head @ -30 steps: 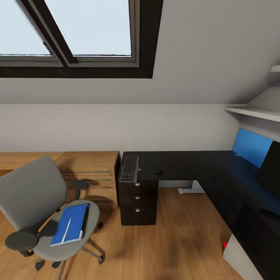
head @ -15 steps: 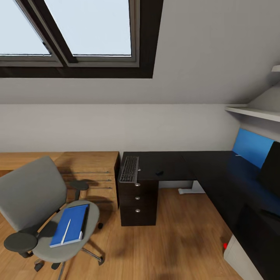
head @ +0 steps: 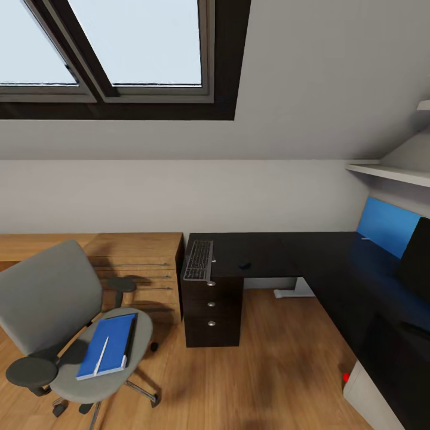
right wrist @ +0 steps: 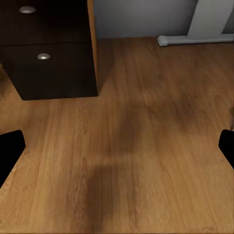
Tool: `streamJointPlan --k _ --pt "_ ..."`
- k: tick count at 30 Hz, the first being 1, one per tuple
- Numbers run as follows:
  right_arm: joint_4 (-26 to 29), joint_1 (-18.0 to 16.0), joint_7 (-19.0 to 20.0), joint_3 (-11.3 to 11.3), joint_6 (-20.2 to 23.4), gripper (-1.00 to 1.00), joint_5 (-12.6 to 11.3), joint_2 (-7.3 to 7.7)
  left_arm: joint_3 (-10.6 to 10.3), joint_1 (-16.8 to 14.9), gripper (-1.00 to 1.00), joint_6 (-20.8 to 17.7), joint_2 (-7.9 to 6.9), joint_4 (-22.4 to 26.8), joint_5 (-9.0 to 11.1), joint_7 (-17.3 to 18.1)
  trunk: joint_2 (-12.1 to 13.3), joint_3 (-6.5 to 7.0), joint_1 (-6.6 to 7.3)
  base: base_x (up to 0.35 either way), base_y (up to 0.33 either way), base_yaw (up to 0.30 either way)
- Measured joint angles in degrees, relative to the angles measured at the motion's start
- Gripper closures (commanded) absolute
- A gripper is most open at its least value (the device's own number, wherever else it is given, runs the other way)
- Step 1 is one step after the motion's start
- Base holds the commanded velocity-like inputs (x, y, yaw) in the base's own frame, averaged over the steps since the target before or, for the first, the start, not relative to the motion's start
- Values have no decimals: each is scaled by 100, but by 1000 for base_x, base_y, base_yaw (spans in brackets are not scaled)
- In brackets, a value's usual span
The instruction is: In the bedroom, organize the workspace by keeping the computer under the desk, ensuring the monitor is on the desk, placing the keyboard on the desk next to the monitor, placing the mouse on the desk next to the keyboard, moving the folder from the swivel chair onto the desk next to the mouse, stacking the notebook on top of the folder with the pen on top of the notebook, and positioning the swivel chair next to the desk.
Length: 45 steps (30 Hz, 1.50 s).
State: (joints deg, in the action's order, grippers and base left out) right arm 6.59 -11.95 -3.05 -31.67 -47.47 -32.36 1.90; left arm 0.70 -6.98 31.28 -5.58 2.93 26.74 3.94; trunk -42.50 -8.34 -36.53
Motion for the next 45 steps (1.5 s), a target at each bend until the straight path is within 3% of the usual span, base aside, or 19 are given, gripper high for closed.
streamJointPlan --k 2,5,10,11,15,16,19,22,25,30,35,45 --pt "190 -15 -27 8 108 -100 -21 9 -3 0 -100 8 -14 -60 2 1 0 0 0 0 0 0" --pt "631 -160 -159 21 660 -100 -70 21 -4 -1 -100 17 -29 -121 5 3 0 0 0 0 0 0" --pt "1161 -791 -371 36 2104 -100 -392 2 -5 -1 -100 24 -36 -153 14 6 1 1 0 0 0 0" --pt "1241 -1025 -398 35 2484 -100 -624 -33 -2 -1 -100 27 -40 -157 18 8 1 1 0 0 0 0" --pt "1327 -1531 -428 39 2961 -100 -1254 -138 1 -1 -100 36 -45 -161 24 10 1 1 0 0 0 0" --pt "1359 -1761 -421 36 3158 -100 -1566 -169 2 -1 -100 65 -46 -163 29 10 1 1 0 0 0 0" --pt "1437 -2166 -292 33 3676 -100 -1979 -244 2 -1 -100 288 -45 -164 41 11 1 1 0 0 0 0" --pt "1803 -2396 6 41 4125 -100 -2191 -388 -4 -2 -100 679 -36 -165 42 16 1 1 0 0 0 0" --pt "2362 -2478 158 233 4305 -100 -2349 -453 1 -1 -100 846 -38 -164 43 33 0 1 0 0 0 0" --pt "2743 -2502 364 434 4348 -100 -2443 -466 2 -1 -100 886 -26 -164 40 55 0 0 0 0 0 0" --pt "2743 -2505 870 452 4274 -100 -2442 -479 3 -1 -100 894 -16 -164 43 59 0 0 0 0 0 0" --pt "2508 -2505 706 452 4063 -100 -2458 -492 3 -1 -100 898 -4 -164 49 59 1 0 0 0 14 0"
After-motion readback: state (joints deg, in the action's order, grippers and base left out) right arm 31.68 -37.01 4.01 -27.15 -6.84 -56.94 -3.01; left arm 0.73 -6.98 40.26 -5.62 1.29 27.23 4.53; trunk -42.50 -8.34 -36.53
